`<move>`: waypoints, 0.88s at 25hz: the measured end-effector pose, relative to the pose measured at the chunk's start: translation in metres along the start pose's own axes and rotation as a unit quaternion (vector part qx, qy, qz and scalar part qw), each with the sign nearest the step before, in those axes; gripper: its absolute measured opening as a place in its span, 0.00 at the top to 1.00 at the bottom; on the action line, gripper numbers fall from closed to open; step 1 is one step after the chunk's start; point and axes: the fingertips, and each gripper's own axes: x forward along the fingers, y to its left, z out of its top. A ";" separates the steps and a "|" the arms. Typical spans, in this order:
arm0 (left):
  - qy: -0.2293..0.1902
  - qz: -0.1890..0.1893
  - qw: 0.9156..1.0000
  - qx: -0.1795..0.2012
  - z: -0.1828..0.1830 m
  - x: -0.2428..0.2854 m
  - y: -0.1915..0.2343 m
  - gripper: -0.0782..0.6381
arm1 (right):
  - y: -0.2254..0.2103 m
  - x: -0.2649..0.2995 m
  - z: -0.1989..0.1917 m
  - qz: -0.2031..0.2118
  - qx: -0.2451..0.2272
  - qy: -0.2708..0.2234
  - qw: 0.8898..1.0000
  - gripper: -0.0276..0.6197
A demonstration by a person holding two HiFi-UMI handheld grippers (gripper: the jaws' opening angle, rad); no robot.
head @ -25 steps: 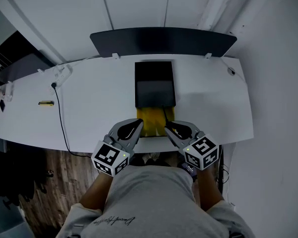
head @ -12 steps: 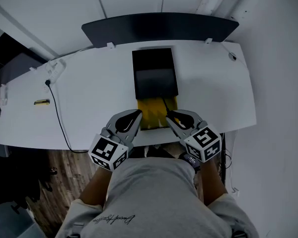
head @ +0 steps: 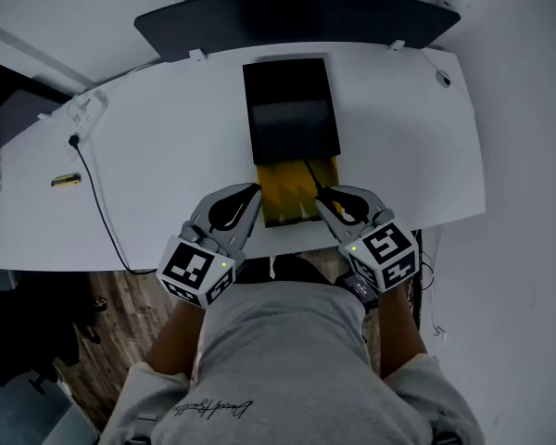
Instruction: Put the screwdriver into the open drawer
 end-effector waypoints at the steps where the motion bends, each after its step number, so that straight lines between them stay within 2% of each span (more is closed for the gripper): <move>1: 0.001 0.001 1.000 -0.001 -0.002 0.000 0.003 0.89 | -0.002 0.002 -0.002 -0.004 -0.002 0.004 1.000 0.82; 8: 0.010 0.000 1.000 -0.005 -0.016 0.004 0.015 0.89 | -0.011 0.020 -0.019 -0.020 -0.017 0.031 0.999 0.82; 13: 0.022 -0.005 1.000 -0.008 -0.027 0.005 0.021 0.89 | -0.016 0.034 -0.031 -0.018 -0.009 0.046 0.999 0.82; 22: 0.036 -0.020 0.999 -0.011 -0.043 0.009 0.014 0.89 | -0.016 0.058 -0.054 -0.014 -0.044 0.096 0.994 0.82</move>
